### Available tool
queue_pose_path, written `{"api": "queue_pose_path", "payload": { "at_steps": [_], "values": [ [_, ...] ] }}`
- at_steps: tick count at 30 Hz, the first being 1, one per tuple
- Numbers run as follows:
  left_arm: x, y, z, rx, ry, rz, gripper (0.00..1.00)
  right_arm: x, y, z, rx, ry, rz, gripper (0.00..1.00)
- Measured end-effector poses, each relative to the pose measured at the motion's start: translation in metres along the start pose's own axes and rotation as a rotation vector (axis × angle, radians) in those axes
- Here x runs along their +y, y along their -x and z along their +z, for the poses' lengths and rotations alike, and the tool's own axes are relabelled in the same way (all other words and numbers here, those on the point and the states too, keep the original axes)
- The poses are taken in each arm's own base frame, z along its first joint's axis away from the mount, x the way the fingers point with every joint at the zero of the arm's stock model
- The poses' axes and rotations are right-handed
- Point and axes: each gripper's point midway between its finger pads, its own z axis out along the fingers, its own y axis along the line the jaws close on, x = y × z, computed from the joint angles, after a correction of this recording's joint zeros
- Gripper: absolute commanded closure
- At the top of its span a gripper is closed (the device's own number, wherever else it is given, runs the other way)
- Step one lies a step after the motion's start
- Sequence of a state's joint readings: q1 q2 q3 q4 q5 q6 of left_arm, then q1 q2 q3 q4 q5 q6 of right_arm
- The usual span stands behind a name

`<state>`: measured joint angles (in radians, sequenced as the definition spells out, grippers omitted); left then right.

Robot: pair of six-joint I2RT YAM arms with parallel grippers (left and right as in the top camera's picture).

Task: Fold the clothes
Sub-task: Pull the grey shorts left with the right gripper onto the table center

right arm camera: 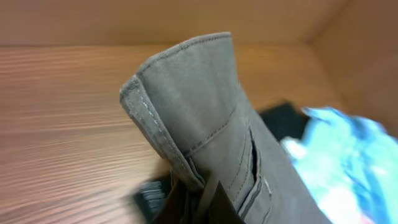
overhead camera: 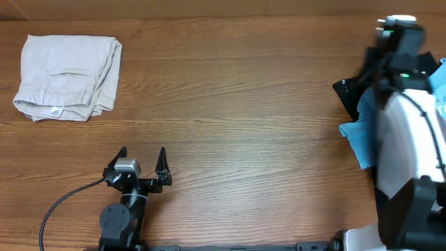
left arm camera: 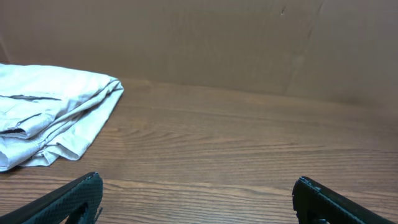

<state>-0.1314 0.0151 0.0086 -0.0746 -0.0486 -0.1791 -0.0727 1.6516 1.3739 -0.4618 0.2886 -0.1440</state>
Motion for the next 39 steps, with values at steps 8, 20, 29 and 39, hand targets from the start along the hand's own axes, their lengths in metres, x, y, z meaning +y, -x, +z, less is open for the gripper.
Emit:
{"api": "queue_pose_path", "payload": {
  "at_steps": [8,20,29,39],
  "values": [
    [0.000,0.000,0.000,0.000,0.000,0.000,0.00,0.236,0.003,-0.089,-0.024,0.613,0.103,0.96],
    [0.000,0.000,0.000,0.000,0.000,0.000,0.00,0.456,-0.114,-0.180,0.113,1.039,-0.045,0.68],
    [0.000,0.000,0.000,0.000,0.000,0.000,0.00,0.445,-0.101,-0.192,0.077,1.054,-0.087,0.06],
    [0.000,0.000,0.000,0.000,0.000,0.000,0.00,0.268,-0.062,-0.196,0.237,0.790,0.015,0.00]
  ]
}}
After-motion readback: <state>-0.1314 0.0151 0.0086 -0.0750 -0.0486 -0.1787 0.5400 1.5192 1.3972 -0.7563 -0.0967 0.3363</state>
